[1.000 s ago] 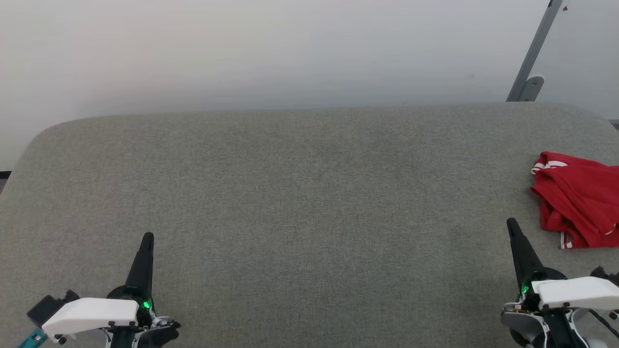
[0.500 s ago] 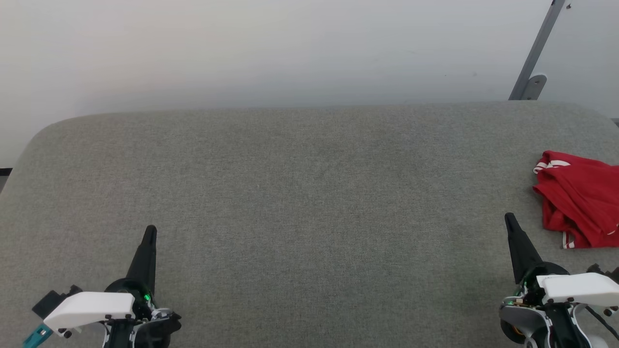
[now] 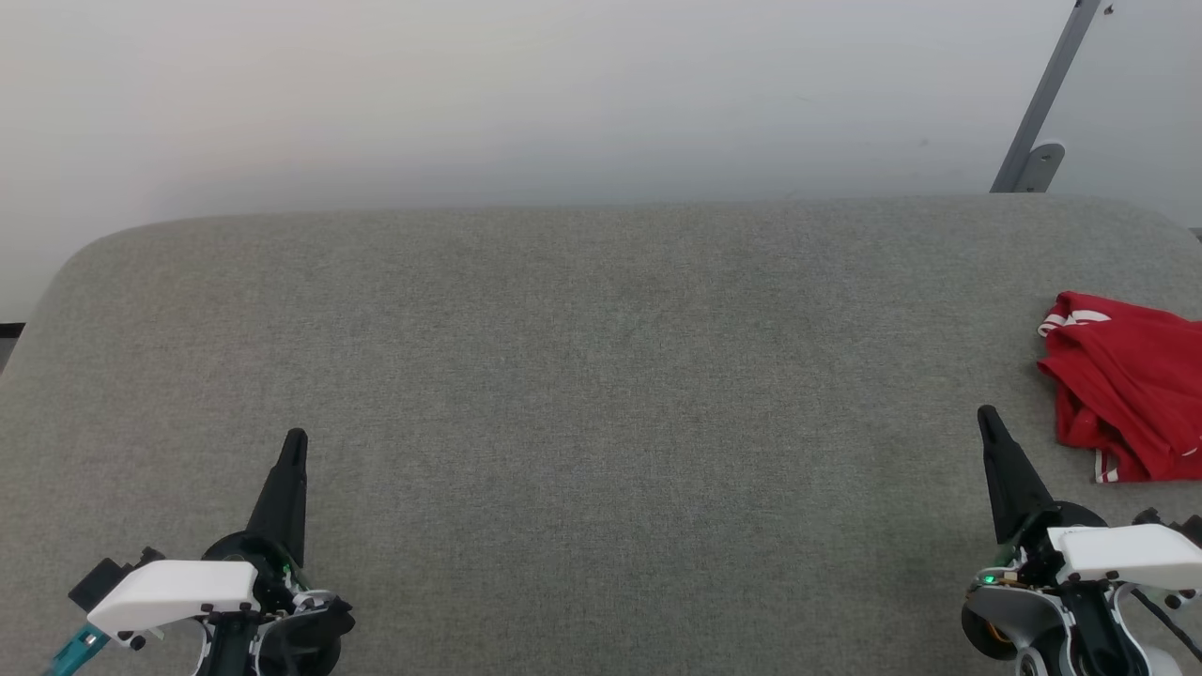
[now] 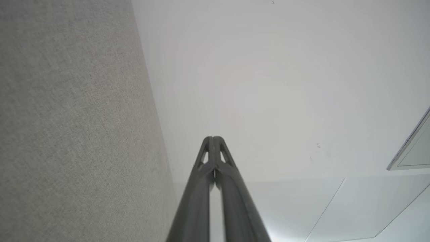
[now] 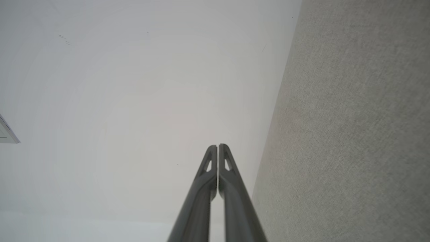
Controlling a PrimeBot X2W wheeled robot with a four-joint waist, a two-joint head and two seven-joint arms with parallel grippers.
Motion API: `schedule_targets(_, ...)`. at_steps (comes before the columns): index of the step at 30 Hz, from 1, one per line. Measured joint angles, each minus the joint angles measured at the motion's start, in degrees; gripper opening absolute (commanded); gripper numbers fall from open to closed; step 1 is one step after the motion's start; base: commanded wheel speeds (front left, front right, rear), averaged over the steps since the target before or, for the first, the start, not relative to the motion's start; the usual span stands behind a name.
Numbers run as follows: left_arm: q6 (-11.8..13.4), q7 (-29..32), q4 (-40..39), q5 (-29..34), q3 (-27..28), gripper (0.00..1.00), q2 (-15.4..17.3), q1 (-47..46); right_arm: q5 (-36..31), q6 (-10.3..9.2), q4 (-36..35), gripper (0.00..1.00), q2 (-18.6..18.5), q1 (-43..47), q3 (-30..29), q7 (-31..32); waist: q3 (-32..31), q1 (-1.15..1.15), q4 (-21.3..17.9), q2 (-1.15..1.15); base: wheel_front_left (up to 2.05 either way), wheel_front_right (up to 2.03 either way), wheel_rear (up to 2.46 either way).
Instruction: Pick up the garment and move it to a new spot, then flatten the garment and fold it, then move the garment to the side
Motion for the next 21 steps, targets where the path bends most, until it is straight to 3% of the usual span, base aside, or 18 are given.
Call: schedule_targets(21, 0.00, 0.04, 0.00, 0.01, 0.09, 0.00, -0.05, 0.00, 0.01, 0.00, 0.00, 0.00, 0.00, 0.00, 0.02, 0.01, 0.00, 0.00, 0.00, 0.00, 0.00, 0.00, 0.00)
